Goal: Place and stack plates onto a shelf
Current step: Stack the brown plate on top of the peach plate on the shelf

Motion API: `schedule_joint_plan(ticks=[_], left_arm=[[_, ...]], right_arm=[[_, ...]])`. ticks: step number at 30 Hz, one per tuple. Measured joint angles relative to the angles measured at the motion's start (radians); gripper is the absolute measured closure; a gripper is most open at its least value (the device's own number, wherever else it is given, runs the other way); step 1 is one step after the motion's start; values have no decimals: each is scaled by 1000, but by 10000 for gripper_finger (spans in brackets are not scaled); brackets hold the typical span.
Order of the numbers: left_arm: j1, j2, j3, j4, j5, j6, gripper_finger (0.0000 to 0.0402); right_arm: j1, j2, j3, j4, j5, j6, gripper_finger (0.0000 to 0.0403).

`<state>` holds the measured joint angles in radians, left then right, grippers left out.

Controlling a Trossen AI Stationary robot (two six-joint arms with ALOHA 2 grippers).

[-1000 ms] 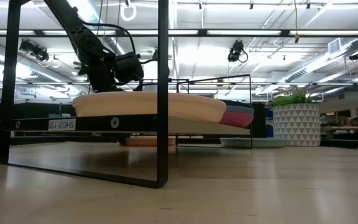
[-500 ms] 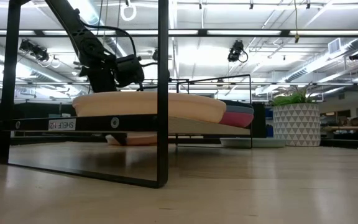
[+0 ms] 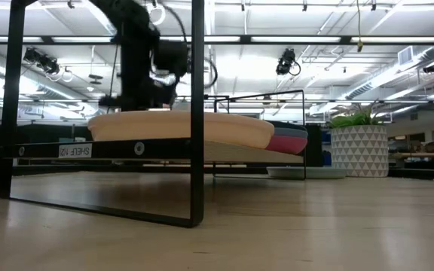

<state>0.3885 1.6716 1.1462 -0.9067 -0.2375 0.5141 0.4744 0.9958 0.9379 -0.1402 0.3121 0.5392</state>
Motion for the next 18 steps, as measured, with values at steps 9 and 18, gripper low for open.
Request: schedule_joint_plan(ticks=[9,18], left_arm=[[-188,-145,191,-302,87,-128,387],[-463,-268,206,-194,258,-191,386]], right_arm=[[0,0,1,-9,0,-129,355],[0,0,1,-2,5,-175,355]])
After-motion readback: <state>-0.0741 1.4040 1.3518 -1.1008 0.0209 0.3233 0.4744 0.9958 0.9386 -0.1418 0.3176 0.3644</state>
